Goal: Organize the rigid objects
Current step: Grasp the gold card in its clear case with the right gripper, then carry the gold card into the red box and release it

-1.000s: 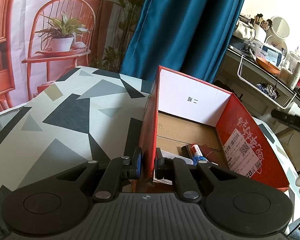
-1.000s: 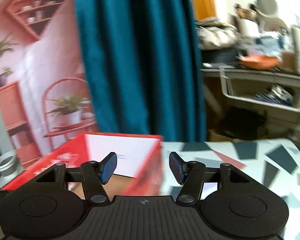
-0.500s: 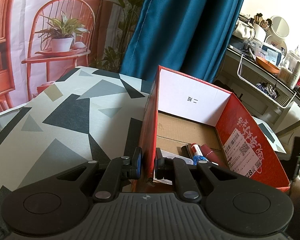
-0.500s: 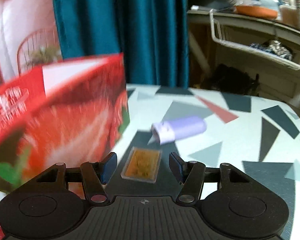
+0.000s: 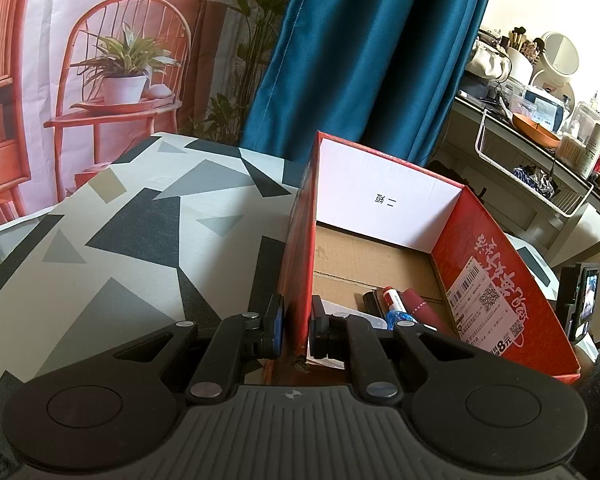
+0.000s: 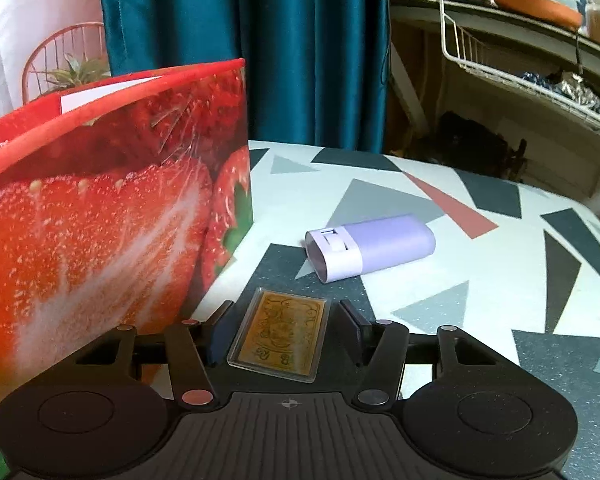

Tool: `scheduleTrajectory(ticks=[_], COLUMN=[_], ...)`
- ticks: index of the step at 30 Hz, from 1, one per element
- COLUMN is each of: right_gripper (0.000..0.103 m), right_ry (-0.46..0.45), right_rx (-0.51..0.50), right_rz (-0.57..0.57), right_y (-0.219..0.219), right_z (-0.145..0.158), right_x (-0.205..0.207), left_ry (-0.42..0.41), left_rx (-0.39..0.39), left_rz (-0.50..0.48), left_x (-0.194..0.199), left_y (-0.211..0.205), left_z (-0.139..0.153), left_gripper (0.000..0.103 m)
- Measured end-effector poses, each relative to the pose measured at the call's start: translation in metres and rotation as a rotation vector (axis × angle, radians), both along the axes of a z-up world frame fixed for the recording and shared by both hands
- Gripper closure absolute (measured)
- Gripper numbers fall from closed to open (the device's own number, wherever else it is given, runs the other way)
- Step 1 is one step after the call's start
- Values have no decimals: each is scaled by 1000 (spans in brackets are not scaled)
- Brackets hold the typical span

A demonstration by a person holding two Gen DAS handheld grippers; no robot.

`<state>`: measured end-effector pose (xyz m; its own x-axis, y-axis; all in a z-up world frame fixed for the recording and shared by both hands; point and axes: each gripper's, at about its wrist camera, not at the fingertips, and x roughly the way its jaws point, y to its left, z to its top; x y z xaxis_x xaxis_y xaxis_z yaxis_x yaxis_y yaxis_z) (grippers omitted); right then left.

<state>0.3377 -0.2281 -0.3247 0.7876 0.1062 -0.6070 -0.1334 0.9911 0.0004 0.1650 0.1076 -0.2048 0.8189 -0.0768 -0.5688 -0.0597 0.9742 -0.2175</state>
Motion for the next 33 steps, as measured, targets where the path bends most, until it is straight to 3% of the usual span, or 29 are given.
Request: scheduleTrajectory(ticks=[6,15,26,33], right_gripper=[59,60,61,61], right_ry=[-13,-18,-12,-91], right_rx=[-6,-19,97,120], right_rz=[-8,-34,-67,-46], right_y=[0,-1,-18,-19], right_z=[0,0,4,34], right_x=[-8,-24,-57,-73], left_ry=[-1,-1,0,1], left_rx=[0,0,-2,-3], left_rz=[0,-1,-1,-4], left_x=[0,0,1,1], left_y=[0,0,0,0], left_z=[0,0,1,1], left_gripper=[90,90,90,90])
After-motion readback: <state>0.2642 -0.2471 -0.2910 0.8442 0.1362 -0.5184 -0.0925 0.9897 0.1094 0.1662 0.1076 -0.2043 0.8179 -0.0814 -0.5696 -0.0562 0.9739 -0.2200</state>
